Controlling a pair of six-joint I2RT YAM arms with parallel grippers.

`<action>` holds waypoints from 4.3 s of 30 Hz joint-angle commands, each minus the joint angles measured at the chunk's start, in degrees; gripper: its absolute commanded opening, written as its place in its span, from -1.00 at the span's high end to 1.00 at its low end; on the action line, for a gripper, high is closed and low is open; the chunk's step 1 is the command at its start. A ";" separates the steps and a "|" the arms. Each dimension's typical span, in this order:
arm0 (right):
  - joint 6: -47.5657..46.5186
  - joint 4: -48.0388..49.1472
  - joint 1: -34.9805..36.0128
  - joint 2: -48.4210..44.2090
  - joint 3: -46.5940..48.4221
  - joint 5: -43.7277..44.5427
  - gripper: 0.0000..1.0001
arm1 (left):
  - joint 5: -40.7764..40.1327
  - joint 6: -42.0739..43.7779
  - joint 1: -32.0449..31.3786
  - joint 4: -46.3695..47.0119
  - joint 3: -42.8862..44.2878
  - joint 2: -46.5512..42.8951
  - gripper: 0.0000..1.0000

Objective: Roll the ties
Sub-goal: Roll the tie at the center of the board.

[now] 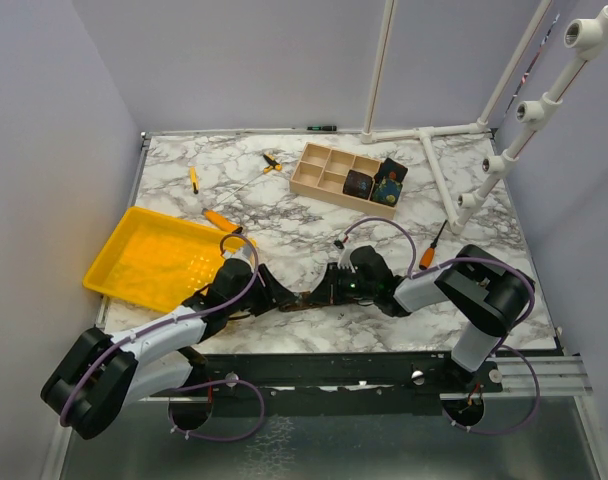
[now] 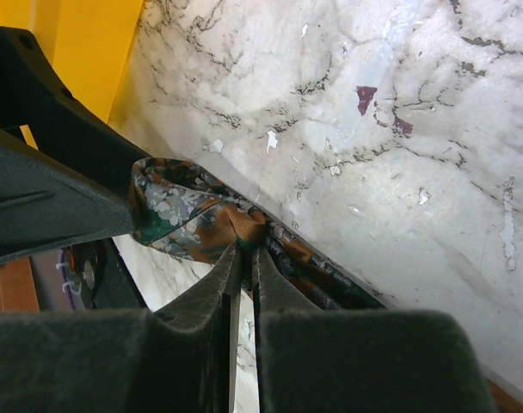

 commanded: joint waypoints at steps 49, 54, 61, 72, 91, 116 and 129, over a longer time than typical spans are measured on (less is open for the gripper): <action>-4.29 -23.50 -0.09 -13.77 7.58 8.77 0.49 | -10.04 19.23 0.14 -27.70 20.25 7.58 1.00; -4.12 -25.73 -0.07 -9.70 11.81 8.15 0.47 | -8.96 21.89 0.04 -28.05 22.08 8.43 1.00; -3.64 -24.58 -0.08 -7.32 8.12 5.85 0.37 | -3.95 24.33 0.02 -27.34 21.77 9.20 1.00; -5.48 -26.66 -0.11 -7.37 7.76 10.15 0.35 | 0.49 25.12 0.04 -24.41 20.12 9.37 1.00; -14.08 -37.45 1.65 6.41 27.12 5.52 0.62 | -0.99 25.01 0.04 -25.03 19.85 8.55 1.00; -8.95 -35.29 2.88 -8.11 19.91 7.85 0.82 | -2.38 25.10 -0.13 -25.66 20.02 8.69 1.00; -4.97 -33.34 4.37 -1.60 18.66 5.97 0.94 | -2.66 25.29 -0.38 -26.11 20.21 7.87 1.00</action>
